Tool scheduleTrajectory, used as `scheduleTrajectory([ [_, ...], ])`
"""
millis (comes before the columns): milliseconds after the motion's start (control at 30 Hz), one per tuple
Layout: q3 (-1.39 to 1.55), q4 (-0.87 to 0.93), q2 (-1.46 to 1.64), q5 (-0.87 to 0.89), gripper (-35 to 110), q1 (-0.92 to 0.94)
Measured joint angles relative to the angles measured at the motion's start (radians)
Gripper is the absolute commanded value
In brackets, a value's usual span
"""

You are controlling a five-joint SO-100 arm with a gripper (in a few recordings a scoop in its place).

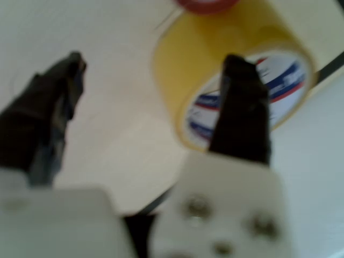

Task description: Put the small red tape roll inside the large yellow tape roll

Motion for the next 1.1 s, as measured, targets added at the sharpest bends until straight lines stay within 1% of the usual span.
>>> scheduleTrajectory([
  [200, -0.054, -0.006, -0.075, 0.0, 27, 0.006],
  [733, -0.071, -0.124, -0.293, 0.0, 27, 0.009],
  [1100, -0.089, -0.161, -0.321, -0.003, 27, 0.009],
])
